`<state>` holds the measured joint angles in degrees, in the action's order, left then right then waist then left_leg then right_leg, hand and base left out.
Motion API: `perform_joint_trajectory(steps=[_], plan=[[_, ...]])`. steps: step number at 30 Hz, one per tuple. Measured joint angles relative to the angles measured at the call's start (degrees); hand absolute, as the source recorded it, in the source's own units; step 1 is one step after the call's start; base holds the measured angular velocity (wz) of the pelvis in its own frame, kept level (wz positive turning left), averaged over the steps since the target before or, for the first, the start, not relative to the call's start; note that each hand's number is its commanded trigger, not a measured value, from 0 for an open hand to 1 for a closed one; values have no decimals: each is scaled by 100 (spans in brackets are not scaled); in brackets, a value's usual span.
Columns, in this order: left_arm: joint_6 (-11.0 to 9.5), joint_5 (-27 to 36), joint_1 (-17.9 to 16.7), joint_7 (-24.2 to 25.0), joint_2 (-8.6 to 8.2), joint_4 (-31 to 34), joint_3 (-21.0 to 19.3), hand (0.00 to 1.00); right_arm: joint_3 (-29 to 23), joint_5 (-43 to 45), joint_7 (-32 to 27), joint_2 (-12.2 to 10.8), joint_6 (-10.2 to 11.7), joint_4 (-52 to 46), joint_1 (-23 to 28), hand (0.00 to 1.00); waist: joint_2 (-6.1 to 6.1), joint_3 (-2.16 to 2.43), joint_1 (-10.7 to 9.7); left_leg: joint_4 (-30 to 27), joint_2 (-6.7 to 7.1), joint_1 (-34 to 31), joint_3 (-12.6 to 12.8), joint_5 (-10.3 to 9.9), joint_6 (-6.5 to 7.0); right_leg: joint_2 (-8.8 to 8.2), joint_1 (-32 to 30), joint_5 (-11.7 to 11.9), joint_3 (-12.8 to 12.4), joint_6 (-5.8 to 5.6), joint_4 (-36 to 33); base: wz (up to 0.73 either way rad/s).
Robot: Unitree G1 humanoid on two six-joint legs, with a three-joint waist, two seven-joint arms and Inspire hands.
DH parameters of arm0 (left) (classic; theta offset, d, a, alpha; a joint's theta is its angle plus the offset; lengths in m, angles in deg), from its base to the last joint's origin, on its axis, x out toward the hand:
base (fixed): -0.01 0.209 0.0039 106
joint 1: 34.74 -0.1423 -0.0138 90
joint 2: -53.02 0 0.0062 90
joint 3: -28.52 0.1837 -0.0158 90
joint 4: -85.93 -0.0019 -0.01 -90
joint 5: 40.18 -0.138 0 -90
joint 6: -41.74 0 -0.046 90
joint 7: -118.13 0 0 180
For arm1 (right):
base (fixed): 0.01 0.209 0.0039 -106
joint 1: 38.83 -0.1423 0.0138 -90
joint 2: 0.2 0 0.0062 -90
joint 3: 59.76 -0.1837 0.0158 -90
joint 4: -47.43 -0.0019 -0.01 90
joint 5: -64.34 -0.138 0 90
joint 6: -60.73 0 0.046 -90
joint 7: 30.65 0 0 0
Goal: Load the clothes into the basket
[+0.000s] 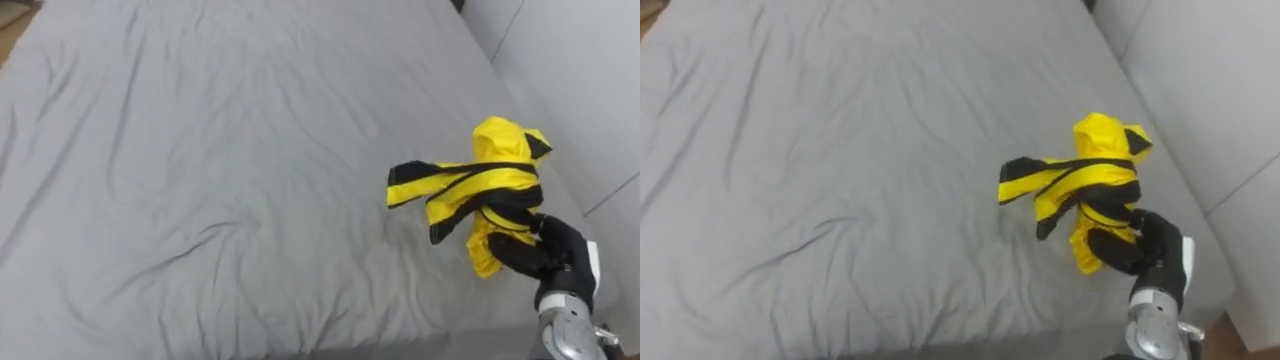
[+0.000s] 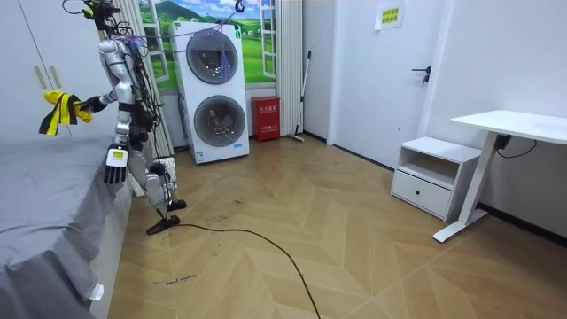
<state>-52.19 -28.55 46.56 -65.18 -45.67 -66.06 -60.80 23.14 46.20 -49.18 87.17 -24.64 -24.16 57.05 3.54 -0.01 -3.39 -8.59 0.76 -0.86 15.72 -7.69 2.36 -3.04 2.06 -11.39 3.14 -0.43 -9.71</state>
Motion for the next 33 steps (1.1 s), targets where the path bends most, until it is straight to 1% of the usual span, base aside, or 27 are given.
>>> perform_joint_trajectory(steps=[1, 2, 3, 5, 6, 7, 8, 9, 11, 12, 13, 14, 15, 16, 18, 19, 20, 21, 22, 24, 25, 27, 28, 29, 30, 31, 33], plan=[[22, -125, 2, -6, 0, 6, 1, 0, -74, 1, 2, -6, -10, -60, 4, 100, 3, 0, -46, 7, -9, 57, 66, -24, -7, 13, 21, 1, -81, -1, -3, -37], [27, -172, 2, -7, 0, 7, 2, 0, -112, 1, 1, -6, -27, -104, 7, 100, 2, 1, -88, 7, -10, 75, 79, -37, -9, 15, 30, 0, -102, -2, -1, -31], [30, -286, 6, -15, 0, 7, 4, 0, -167, 1, -5, -5, -32, -157, 8, 100, 4, 0, -143, 20, -16, 119, 148, -45, -9, 18, 38, 0, -163, -4, -5, -27], [42, -365, 21, -18, -1, 9, 8, 0, -247, 12, -3, -10, -57, -232, 43, 100, 4, 1, -270, 32, -21, 172, 189, -75, -22, 28, 53, -2, -236, -9, -5, -28], [72, -361, 40, -17, -2, 19, 15, 0, -309, 10, -1, -10, -74, -334, 123, 100, 2, -1, -275, 46, -44, 229, 325, -94, -32, 44, 50, -2, -348, -10, -5, -43], [150, -361, 29, -11, -2, 12, 15, 0, -331, 11, 1, -10, -76, -352, 168, 100, -5, 1, -286, 44, -76, 286, 443, -143, -48, 75, 46, -1, -462, -8, -7, -52], [189, -361, 19, -4, -4, 10, 16, 0, -342, 12, 0, -10, -77, -352, 202, 100, -5, 0, -292, 43, -95, 314, 485, -167, -60, 83, 46, 1, -492, -6, -7, -51], [256, -364, 4, 1, -8, 10, 15, 0, -365, 12, 1, -10, -96, -351, 272, 100, 2, -2, -329, 43, -117, 344, 586, -187, -77, 105, 32, 3, -582, -3, -9, -45], [343, -361, -9, -3, -4, 10, 35, 0, -384, 12, -1, -11, -105, -351, 371, 100, -12, -5, -431, 41, -145, 354, 683, -214, -94, 132, -12, 12, -681, 7, -22, -35], [403, -364, -22, -20, -3, 10, 69, 0, -385, 58, 2, -17, -112, -350, 447, 100, -31, -9, -485, 41, -162, 365, 773, -228, -105, 151, -39, 14, -761, 10, -38, -24], [428, -364, -37, -27, -4, 10, 69, 0, -386, 66, 3, -21, -139, -350, 471, 100, -44, -6, -517, 41, -171, 364, 796, -238, -113, 161, -60, 15, -793, 12, -62, -34], [478, -364, -54, -45, 5, 2, 64, 0, -387, 67, 2, -26, -217, -339, 489, 100, -64, -18, -596, 41, -190, 363, 883, -250, -121, 188, -119, 15, -813, 12, -114, -39], [529, -365, -62, -73, 18, -3, 71, 0, -399, 67, -1, -28, -282, -330, 504, 100, -84, -23, -622, 40, -214, 353, 970, -265, -140, 205, -159, 30, -856, 28, -106, -41], [578, -364, -66, -93, 34, -3, 115, 0, -400, 65, 2, -28, -299, -298, 501, 100, -93, -27, -699, 40, -231, 332, 1035, -270, -146, 225, -209, 39, -915, 34, -105, -30], [638, -329, -77, -119, 54, -7, 170, 0, -437, 29, 73, -29, -294, -138, 469, 100, -124, -25, -829, 28, -239, 267, 1054, -271, -148, 239, -289, 42, -964, 37, -100, -12], [647, -328, -73, -111, 58, -7, 215, 0, -518, 28, 120, -32, -301, 15, 421, 100, -168, -26, -865, 18, -240, 201, 1068, -271, -147, 249, -373, 50, -1025, 30, -105, -13], [648, -328, -73, -99, 57, -7, 252, 0, -566, 28, 130, -30, -301, 70, 414, 100, -206, -19, -866, 17, -241, 162, 1087, -271, -146, 251, -421, 62, -1053, 25, -106, -20], [649, -328, -71, -66, 41, -23, 280, 0, -656, 27, 161, -33, -309, 171, 414, 100, -279, -15, -871, 17, -241, 116, 1108, -270, -145, 252, -473, 95, -1102, 15, -115, -19], [650, -328, -69, -51, 28, -40, 285, 0, -690, 27, 188, -36, -330, 203, 415, 100, -314, -13, -874, 16, -240, 100, 1122, -269, -144, 252, -506, 100, -1120, 11, -122, -23], [657, -276, -32, -3, 0, -112, 295, 0, -815, 72, 292, -40, -348, 365, 366, 100, -414, -18, -895, -17, -244, 23, 1206, -269, -144, 265, -655, 105, -1241, 6, -208, -27], [657, -255, -33, 3, 0, -112, 302, 0, -832, 68, 302, -40, -348, 379, 345, 100, -438, -14, -911, -17, -245, -12, 1226, -269, -144, 267, -713, 105, -1250, 6, -228, -23], [657, -224, 12, 11, 8, -131, 362, 0, -917, 51, 304, -40, -345, 380, 289, 100, -534, -25, -965, -105, -271, -180, 1255, -275, -135, 299, -925, 111, -1358, -4, -341, -17], [657, -224, 38, 18, 10, -162, 382, 0, -942, 51, 296, -39, -345, 380, 282, 100, -559, -31, -965, -115, -277, -205, 1262, -282, -125, 309, -960, 112, -1387, -5, -350, -16], [653, -217, 95, 31, 9, -239, 421, 0, -963, 58, 268, -36, -333, 415, 250, 100, -620, -30, -985, -146, -295, -274, 1274, -283, -123, 322, -1045, 116, -1400, -5, -392, -9], [653, -212, 148, 31, 10, -285, 460, 0, -988, 102, 242, -34, -295, 560, 142, 100, -681, -45, -1047, -230, -317, -387, 1271, -292, -111, 327, -1148, 116, -1395, -4, -413, -6], [652, -212, 207, 33, 7, -311, 504, 0, -1022, 171, 205, -7, -293, 665, 70, 100, -760, -46, -1067, -257, -322, -491, 1271, -294, -107, 333, -1273, 116, -1398, -5, -459, -4], [650, -211, 261, 45, -13, -338, 511, 0, -1118, 250, 194, 4, -290, 862, -50, 100, -851, -40, -1069, -265, -318, -607, 1273, -292, -104, 345, -1472, 116, -1431, -6, -575, -17]])
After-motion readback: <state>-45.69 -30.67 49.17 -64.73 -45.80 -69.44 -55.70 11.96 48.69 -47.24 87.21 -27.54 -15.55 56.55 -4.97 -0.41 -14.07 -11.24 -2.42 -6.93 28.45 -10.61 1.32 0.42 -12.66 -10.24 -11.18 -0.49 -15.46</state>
